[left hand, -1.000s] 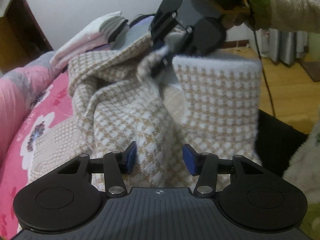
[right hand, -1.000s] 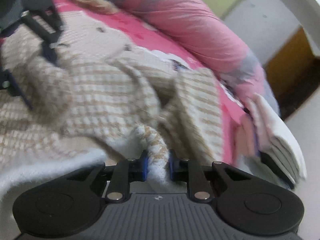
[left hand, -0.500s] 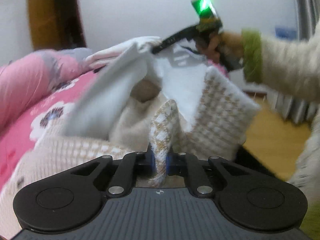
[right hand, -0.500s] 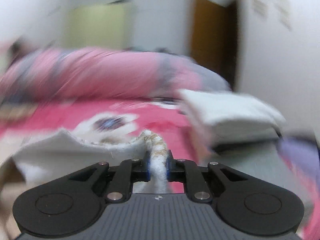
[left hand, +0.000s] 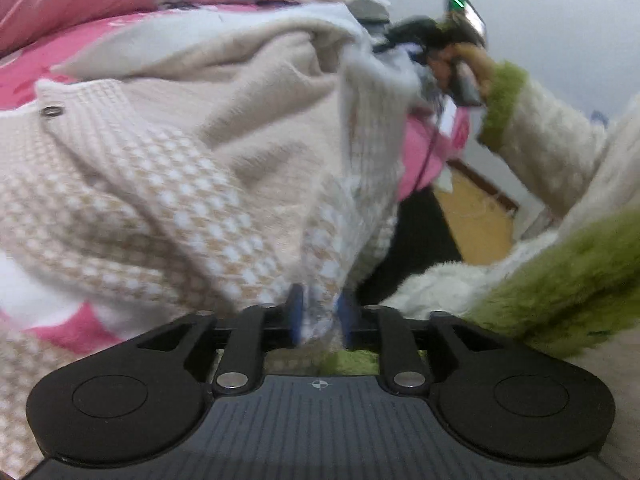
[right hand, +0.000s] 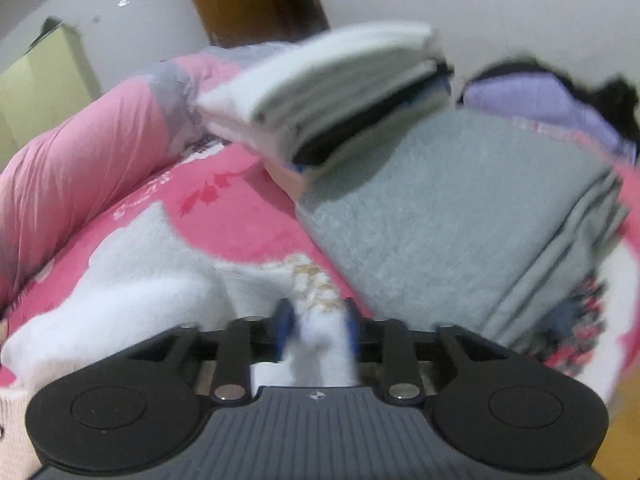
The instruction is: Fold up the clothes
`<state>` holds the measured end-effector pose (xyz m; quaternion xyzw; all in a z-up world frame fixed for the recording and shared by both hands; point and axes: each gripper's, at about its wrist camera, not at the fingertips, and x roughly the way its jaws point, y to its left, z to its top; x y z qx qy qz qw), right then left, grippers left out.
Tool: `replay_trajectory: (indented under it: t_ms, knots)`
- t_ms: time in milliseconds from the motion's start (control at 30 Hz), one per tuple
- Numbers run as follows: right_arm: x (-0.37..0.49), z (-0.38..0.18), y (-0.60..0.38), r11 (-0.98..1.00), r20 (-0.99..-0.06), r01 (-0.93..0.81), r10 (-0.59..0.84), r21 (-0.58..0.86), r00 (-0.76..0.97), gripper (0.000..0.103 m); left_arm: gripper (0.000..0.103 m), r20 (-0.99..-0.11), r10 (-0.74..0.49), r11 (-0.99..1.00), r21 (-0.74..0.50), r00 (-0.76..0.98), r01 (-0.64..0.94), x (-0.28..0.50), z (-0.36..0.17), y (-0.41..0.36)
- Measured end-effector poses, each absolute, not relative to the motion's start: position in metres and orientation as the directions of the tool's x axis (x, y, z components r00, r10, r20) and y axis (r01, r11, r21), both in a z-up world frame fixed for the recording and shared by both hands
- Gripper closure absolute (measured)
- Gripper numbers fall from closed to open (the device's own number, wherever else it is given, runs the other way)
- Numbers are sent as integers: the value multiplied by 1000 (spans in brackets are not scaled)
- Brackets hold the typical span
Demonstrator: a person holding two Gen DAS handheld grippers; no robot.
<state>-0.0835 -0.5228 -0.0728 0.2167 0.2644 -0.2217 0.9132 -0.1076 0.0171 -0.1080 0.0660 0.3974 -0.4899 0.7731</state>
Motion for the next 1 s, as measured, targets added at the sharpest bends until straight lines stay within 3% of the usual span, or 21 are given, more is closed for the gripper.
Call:
replay_trajectory:
  t_ms: [33, 167, 267, 433, 533, 600, 667, 767, 800, 833, 900, 1000]
  knots:
    - [-93, -63, -519, 819, -562, 511, -302, 260, 770, 53, 63, -663, -717, 522, -304, 216, 797, -105, -101, 27]
    - [-131, -29, -503, 839, -491, 504, -358, 203, 794, 53, 62, -588, -759, 566, -381, 281, 731, -89, -76, 59]
    - [-138, -10, -485, 872, -453, 445, -318, 204, 832, 52, 59, -557, -754, 590, -344, 347, 730, -71, -65, 38]
    - [-73, -7, -409, 979, -490, 113, -15, 171, 872, 53, 48, -523, -749, 619, -334, 406, 711, -37, -58, -9]
    - [-19, -19, -359, 975, -565, -97, 196, 200, 801, 54, 48, -585, -731, 651, -444, 351, 616, 0, -82, -53]
    - [24, -39, -333, 962, -643, -168, 271, 217, 716, 54, 49, -664, -653, 741, -459, 364, 491, 25, -106, -69]
    - [59, -59, -320, 956, -704, -164, 289, 242, 649, 54, 49, -729, -553, 827, -425, 404, 367, 37, -125, -73]
    - [100, -80, -323, 973, -754, -73, 215, 217, 621, 62, 51, -704, -533, 845, -412, 470, 342, 31, -127, -59]
    - [110, -85, -326, 979, -760, -43, 182, 200, 624, 64, 51, -696, -492, 869, -356, 523, 343, 24, -124, -54]
    - [117, -87, -332, 978, -754, -18, 174, 210, 633, 64, 60, -684, -429, 901, -275, 590, 335, 16, -123, -50]
    - [131, -89, -348, 967, -745, 42, 165, 251, 647, 66, 61, -654, -299, 947, -114, 695, 300, 5, -127, -39]
    - [125, -85, -370, 940, -691, 128, 137, 318, 709, 75, 62, -628, -232, 967, -66, 743, 246, -5, -134, -13]
